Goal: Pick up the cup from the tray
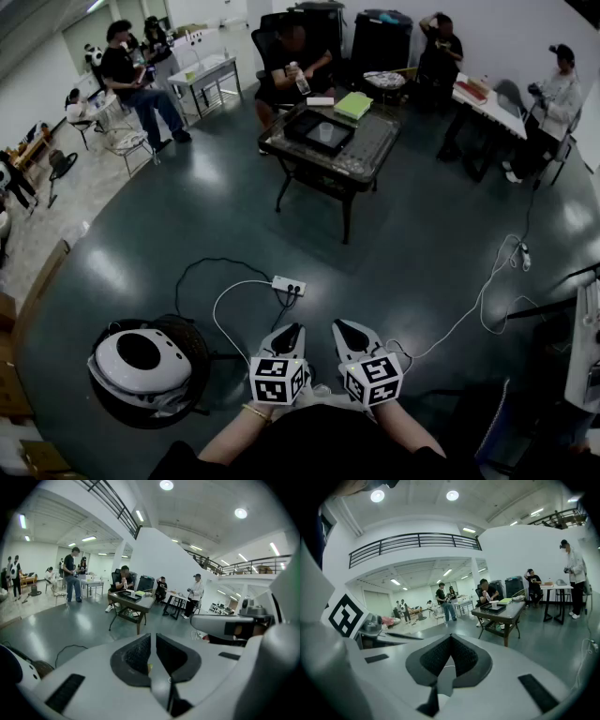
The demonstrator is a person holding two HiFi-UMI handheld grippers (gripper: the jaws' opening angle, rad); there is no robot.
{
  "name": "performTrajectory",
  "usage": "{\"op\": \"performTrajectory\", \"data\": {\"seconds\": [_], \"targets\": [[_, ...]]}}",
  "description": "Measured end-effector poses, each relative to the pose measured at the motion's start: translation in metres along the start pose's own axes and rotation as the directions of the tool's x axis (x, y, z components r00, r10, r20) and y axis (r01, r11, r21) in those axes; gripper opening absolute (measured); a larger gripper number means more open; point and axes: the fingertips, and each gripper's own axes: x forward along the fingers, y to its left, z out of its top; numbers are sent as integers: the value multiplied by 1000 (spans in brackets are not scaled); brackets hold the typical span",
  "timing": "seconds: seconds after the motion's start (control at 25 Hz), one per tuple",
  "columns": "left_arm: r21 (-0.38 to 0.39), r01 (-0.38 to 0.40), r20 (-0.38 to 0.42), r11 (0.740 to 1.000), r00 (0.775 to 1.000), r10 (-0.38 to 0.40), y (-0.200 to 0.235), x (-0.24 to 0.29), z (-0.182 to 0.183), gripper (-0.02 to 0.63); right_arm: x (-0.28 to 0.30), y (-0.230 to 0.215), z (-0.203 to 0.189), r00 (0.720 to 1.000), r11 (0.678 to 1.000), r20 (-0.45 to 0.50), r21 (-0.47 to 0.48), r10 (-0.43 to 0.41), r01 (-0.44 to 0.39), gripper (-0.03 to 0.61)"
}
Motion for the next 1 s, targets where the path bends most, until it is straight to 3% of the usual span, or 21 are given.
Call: {"op": "performTrajectory", "data": {"seconds": [0.28, 0.48, 1.0], "targets": [[91, 29, -21, 995, 999, -27, -21, -27, -1, 22, -33, 16, -6, 999, 1000, 33, -8, -21, 21, 11], [55, 39, -19, 998, 999, -38, -26, -34, -6, 20, -43, 17, -8, 999, 1000, 40, -10, -18, 18, 11], [3, -42, 8, 999, 999, 42, 0, -35, -4, 20, -41, 14, 0, 997, 1000, 77, 8, 3, -4, 12]]}}
